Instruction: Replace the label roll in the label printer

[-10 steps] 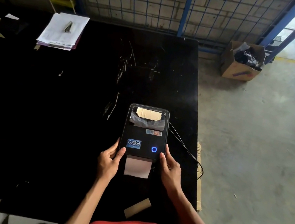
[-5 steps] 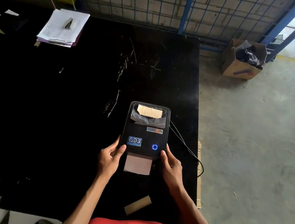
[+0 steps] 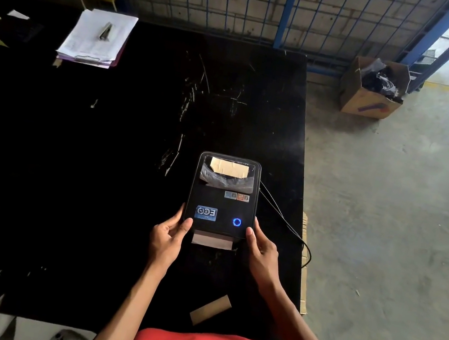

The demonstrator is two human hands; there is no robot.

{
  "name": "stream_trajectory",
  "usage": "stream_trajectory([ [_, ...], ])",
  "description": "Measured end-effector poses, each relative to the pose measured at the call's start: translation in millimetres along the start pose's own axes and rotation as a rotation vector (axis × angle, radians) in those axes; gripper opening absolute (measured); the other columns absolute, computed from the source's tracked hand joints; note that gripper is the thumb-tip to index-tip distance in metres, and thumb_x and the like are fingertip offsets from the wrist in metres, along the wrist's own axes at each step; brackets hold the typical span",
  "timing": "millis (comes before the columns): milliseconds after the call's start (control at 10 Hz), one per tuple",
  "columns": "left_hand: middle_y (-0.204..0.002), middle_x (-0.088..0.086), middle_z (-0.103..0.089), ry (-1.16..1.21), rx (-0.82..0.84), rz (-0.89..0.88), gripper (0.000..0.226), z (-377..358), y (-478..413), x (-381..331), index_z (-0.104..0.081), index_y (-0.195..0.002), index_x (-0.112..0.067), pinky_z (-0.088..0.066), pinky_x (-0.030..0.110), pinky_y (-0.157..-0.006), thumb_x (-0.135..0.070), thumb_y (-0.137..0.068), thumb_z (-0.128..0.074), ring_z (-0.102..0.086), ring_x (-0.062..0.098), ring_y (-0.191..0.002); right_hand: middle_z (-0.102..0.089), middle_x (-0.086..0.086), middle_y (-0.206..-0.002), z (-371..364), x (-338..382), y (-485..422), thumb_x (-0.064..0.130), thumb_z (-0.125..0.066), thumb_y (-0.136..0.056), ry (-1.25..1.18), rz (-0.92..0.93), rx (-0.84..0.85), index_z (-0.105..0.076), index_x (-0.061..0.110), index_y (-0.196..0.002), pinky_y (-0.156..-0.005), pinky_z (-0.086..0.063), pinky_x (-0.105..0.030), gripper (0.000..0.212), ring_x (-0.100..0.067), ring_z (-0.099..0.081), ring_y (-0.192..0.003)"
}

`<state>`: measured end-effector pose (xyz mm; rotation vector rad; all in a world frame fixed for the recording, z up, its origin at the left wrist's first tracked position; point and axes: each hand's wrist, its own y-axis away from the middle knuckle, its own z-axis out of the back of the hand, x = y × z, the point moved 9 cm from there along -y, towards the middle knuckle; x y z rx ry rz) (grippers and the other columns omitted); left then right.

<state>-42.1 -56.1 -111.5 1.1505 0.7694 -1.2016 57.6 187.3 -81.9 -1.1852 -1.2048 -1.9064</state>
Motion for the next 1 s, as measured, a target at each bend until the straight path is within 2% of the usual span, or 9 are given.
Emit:
stream_trajectory([
  [100, -0.137, 0.004, -0.065, 0.008, 0.008, 0.006, 0.060, 0.6, 0.6, -0.4, -0.058, -0.140, -0.015, -0.046, 0.009, -0.096, -0.043, -0.088, -0.069, -0.058, 0.008, -0.125, -0.060, -0.004, -0.144, 0.0, -0.6, -0.1, 0.024, -0.052, -0.105, -0.006, -0.002, 0.003, -0.037, 0.015, -0.155, -0.092, -0.050, -0.009, 0.053, -0.001, -0.060, -0.124],
  [200, -0.138, 0.006, -0.065, 0.022, 0.003, 0.011, 0.055, 0.5, 1.6, -1.9, -0.058, -0.140, -0.013, -0.047, 0.024, -0.105, -0.035, -0.091, -0.070, -0.059, 0.016, -0.130, -0.061, -0.004, -0.143, 0.2, -1.2, -0.3, 0.023, -0.053, -0.105, -0.024, -0.002, 0.000, -0.038, 0.014, -0.154, -0.095, -0.050, -0.011, 0.052, 0.011, -0.056, -0.120],
  [300, -0.138, 0.008, -0.065, 0.041, 0.006, 0.013, 0.053, 0.0, 3.2, -5.8, -0.057, -0.141, -0.012, -0.048, 0.036, -0.110, -0.030, -0.093, -0.070, -0.059, 0.018, -0.130, -0.061, -0.003, -0.143, -0.2, -0.9, -0.4, 0.025, -0.054, -0.105, -0.032, -0.005, 0.007, -0.039, 0.015, -0.154, -0.089, -0.050, -0.007, 0.053, 0.015, -0.056, -0.117],
  [400, -0.139, 0.008, -0.064, 0.033, 0.007, 0.019, 0.052, 0.1, 3.9, -8.5, -0.057, -0.140, -0.011, -0.048, 0.034, -0.111, -0.029, -0.093, -0.070, -0.059, 0.015, -0.130, -0.062, -0.002, -0.142, 0.3, -0.5, -0.8, 0.026, -0.054, -0.104, -0.030, -0.007, 0.005, -0.040, 0.016, -0.154, -0.087, -0.050, -0.007, 0.053, 0.014, -0.058, -0.116],
  [500, -0.138, 0.008, -0.064, 0.034, 0.017, 0.032, 0.052, -0.1, 4.0, -8.2, -0.057, -0.141, -0.008, -0.048, 0.009, -0.097, -0.025, -0.094, -0.070, -0.060, -0.009, -0.115, -0.063, -0.002, -0.141, 0.4, -1.0, -0.6, 0.026, -0.055, -0.104, -0.044, -0.001, 0.000, -0.040, 0.018, -0.154, -0.090, -0.053, -0.012, 0.052, 0.006, -0.061, -0.119],
  [600, -0.136, 0.009, -0.065, 0.016, 0.020, 0.043, 0.051, -0.3, 3.8, -5.4, -0.057, -0.140, -0.007, -0.045, -0.002, -0.086, -0.023, -0.093, -0.070, -0.061, -0.008, -0.111, -0.064, 0.001, -0.139, 0.5, -1.4, 0.5, 0.026, -0.055, -0.104, -0.047, -0.008, 0.001, -0.041, 0.019, -0.153, -0.091, -0.054, -0.015, 0.052, 0.005, -0.062, -0.118],
  [700, -0.137, 0.007, -0.065, 0.008, 0.013, 0.043, 0.051, 0.8, 3.1, -8.2, -0.058, -0.140, -0.009, -0.044, -0.003, -0.088, -0.025, -0.093, -0.071, -0.059, 0.003, -0.120, -0.064, 0.005, -0.138, 1.6, -0.3, -0.5, 0.028, -0.055, -0.103, -0.038, -0.015, 0.007, -0.041, 0.020, -0.153, -0.089, -0.054, -0.012, 0.053, 0.011, -0.061, -0.115],
  [900, -0.136, 0.005, -0.065, 0.055, 0.039, 0.058, 0.050, -1.6, 2.9, -18.2, -0.055, -0.142, -0.010, -0.045, -0.003, -0.086, -0.023, -0.095, -0.068, -0.057, 0.007, -0.123, -0.060, 0.021, -0.131, 0.1, 6.5, -6.2, 0.027, -0.057, -0.103, -0.057, -0.015, 0.037, -0.043, 0.020, -0.152, -0.082, -0.048, -0.003, 0.051, 0.023, -0.058, -0.108],
  [1000, -0.135, 0.001, -0.066, 0.108, 0.056, 0.042, 0.041, 7.7, 19.4, -15.5, -0.060, -0.137, -0.025, -0.045, -0.002, -0.086, -0.022, -0.096, -0.066, -0.059, 0.014, -0.129, -0.062, 0.008, -0.139, 10.4, -7.6, 5.5, 0.030, -0.063, -0.099, 0.017, -0.046, -0.024, -0.046, 0.024, -0.149, -0.090, -0.051, -0.010, 0.054, 0.014, -0.061, -0.111],
])
